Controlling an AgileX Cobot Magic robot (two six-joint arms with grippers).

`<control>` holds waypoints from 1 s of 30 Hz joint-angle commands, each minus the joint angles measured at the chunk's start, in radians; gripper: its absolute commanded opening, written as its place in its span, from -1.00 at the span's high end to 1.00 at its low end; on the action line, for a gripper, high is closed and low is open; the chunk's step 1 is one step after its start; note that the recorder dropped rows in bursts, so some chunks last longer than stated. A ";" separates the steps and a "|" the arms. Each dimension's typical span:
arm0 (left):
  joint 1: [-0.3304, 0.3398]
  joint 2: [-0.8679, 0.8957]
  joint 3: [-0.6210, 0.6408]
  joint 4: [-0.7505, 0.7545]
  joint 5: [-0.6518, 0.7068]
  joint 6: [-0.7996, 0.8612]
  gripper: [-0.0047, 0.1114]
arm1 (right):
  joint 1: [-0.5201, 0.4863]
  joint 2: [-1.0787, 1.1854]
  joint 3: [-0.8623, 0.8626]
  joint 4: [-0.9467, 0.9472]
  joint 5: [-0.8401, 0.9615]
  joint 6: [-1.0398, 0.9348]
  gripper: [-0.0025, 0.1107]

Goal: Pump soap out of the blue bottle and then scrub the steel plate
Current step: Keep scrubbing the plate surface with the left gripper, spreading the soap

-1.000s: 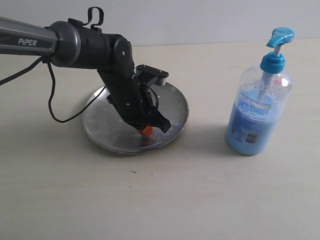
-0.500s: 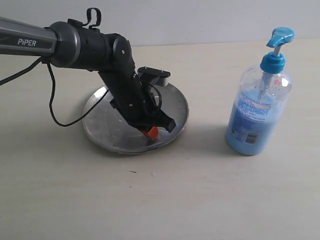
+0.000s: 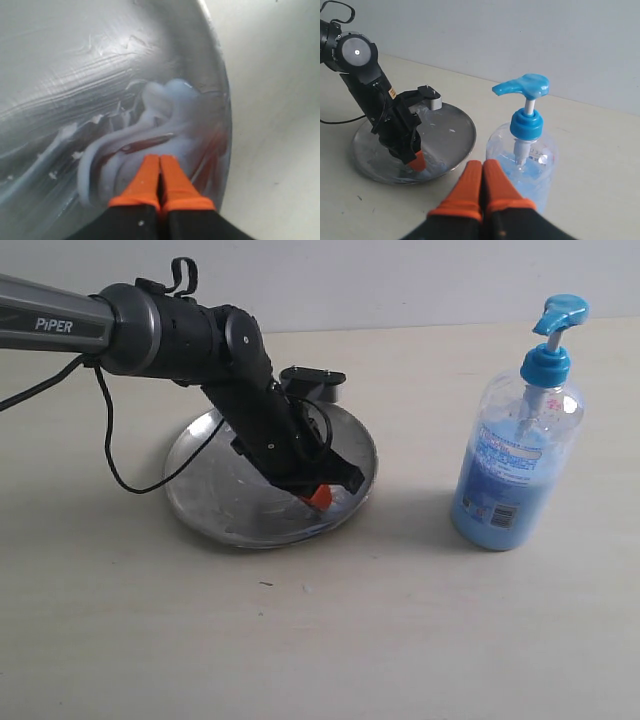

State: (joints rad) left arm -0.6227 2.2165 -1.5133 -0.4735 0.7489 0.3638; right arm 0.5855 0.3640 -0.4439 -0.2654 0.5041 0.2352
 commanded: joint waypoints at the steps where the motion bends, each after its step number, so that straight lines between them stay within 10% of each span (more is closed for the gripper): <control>1: -0.006 -0.005 0.002 -0.031 -0.015 0.025 0.92 | -0.003 -0.004 0.008 0.003 -0.014 0.001 0.96; 30: -0.006 0.080 -0.104 -0.137 -0.112 0.089 0.92 | -0.003 -0.004 0.008 0.003 -0.014 0.001 0.96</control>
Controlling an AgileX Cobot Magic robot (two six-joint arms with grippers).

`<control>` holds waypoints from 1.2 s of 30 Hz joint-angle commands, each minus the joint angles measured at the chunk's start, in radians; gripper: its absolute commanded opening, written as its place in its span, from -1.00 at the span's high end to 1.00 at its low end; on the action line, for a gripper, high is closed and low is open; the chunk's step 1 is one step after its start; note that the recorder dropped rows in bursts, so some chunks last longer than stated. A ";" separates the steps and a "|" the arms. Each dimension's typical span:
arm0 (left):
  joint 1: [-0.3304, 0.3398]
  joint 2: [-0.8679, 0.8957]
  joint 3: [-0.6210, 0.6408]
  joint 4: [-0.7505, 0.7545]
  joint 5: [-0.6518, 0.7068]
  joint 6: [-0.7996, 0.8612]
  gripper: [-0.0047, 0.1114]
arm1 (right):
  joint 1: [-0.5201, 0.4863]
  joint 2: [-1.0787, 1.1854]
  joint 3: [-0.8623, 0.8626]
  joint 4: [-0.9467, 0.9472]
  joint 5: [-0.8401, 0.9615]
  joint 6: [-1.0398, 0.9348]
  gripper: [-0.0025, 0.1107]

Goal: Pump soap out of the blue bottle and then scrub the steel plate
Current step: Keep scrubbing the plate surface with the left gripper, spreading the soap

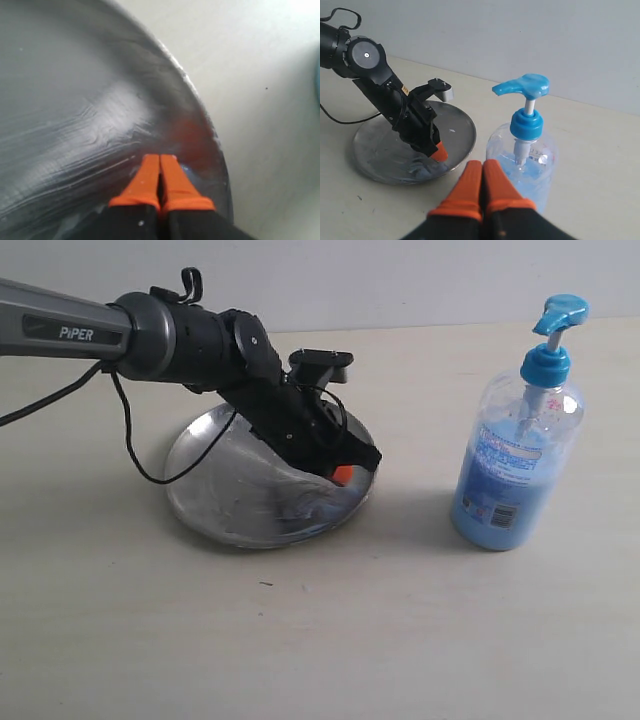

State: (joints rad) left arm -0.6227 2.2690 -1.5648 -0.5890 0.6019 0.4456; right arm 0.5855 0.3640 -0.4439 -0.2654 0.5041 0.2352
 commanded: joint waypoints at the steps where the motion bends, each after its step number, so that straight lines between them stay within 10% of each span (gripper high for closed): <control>1: -0.006 0.035 -0.068 -0.027 0.048 0.007 0.92 | -0.003 -0.004 0.008 0.003 -0.014 0.001 0.96; 36: -0.006 0.048 -0.089 0.162 0.123 -0.063 0.92 | -0.003 -0.004 0.008 0.003 -0.014 0.001 0.96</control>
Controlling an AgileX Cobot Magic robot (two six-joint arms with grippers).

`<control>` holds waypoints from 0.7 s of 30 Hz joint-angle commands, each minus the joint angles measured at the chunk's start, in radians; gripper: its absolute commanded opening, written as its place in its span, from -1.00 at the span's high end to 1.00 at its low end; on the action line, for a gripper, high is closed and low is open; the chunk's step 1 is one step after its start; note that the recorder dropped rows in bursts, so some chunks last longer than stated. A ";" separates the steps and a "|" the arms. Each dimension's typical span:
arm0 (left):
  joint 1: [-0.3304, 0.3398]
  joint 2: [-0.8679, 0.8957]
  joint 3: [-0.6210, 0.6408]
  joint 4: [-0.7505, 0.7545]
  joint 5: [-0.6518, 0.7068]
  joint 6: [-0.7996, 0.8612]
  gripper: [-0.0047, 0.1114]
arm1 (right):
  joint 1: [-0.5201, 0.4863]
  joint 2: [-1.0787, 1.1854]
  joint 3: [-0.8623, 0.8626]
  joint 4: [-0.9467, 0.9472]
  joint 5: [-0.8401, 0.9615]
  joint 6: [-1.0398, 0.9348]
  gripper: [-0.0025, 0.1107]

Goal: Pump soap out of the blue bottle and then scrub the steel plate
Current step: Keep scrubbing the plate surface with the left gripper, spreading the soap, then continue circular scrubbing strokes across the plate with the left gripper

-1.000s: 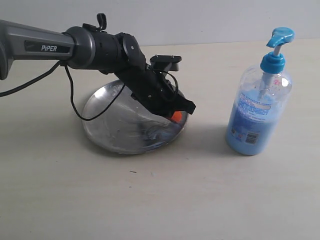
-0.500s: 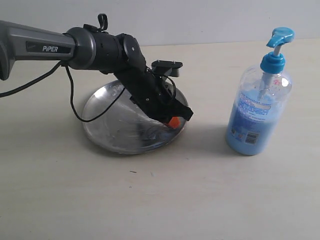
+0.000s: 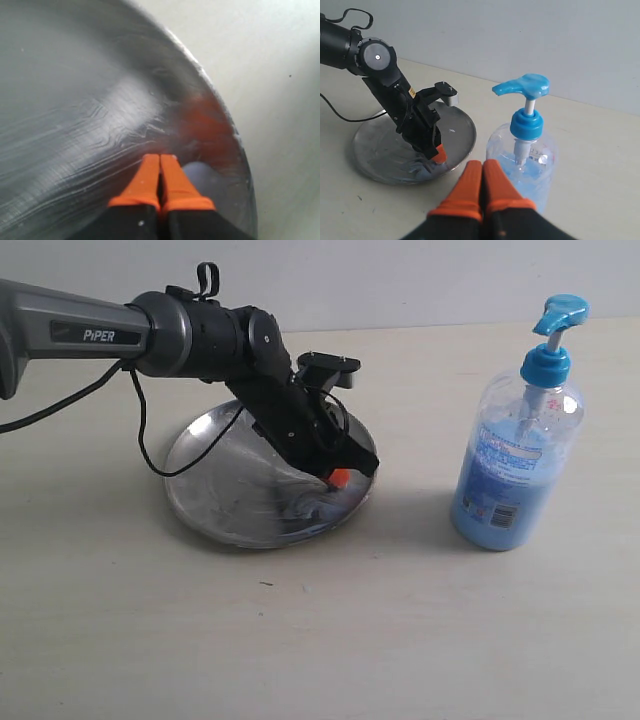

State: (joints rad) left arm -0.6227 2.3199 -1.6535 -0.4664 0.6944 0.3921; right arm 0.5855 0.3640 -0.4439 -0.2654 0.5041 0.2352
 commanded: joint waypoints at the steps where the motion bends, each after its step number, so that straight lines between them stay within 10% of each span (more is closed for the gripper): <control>1: -0.006 -0.003 -0.001 0.047 0.043 -0.009 0.92 | -0.003 -0.004 0.008 0.003 -0.014 0.001 0.96; 21: -0.004 -0.007 -0.001 0.151 0.253 -0.006 0.92 | -0.003 -0.004 0.008 0.003 -0.014 0.001 0.96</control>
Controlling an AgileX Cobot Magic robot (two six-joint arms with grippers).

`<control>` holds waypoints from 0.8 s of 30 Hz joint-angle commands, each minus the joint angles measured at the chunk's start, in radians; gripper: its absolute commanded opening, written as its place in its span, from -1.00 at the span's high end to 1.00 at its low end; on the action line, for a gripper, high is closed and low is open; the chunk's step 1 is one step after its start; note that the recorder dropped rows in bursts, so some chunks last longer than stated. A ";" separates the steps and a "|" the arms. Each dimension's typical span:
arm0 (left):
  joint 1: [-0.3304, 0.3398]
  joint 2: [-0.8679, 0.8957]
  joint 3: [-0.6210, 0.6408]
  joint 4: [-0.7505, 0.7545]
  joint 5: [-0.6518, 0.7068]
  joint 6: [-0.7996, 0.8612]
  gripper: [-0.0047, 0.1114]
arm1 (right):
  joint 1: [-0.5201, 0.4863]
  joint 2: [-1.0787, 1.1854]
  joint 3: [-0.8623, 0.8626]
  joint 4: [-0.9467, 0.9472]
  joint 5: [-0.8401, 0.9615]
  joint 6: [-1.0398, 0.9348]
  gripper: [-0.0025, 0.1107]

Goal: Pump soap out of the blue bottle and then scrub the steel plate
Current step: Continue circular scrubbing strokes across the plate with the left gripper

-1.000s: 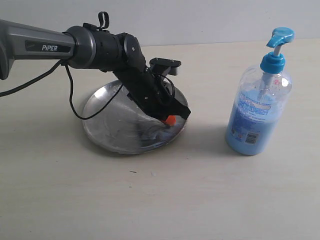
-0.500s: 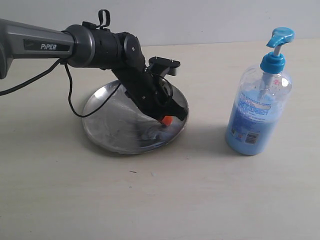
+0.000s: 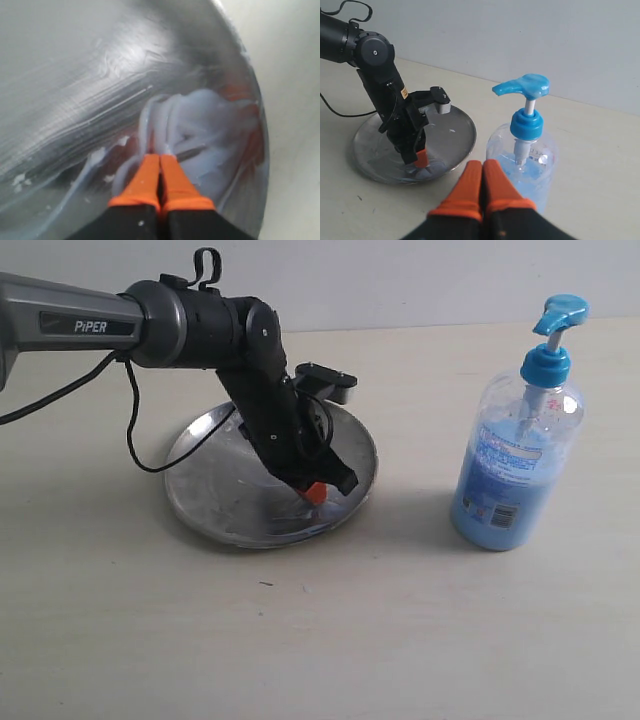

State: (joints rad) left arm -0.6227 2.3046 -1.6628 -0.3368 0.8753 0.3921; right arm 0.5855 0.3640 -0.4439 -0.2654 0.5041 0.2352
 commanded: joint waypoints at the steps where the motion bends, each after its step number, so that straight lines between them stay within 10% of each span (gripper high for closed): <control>1: -0.004 0.009 0.009 0.013 0.077 -0.004 0.92 | -0.003 -0.004 0.008 0.003 -0.014 0.001 0.96; 24: -0.004 0.013 0.009 -0.183 -0.032 0.027 0.92 | -0.003 -0.004 0.008 0.003 -0.014 0.001 0.96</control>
State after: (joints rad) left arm -0.6227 2.3110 -1.6594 -0.5121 0.8930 0.4110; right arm 0.5855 0.3640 -0.4439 -0.2654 0.5041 0.2352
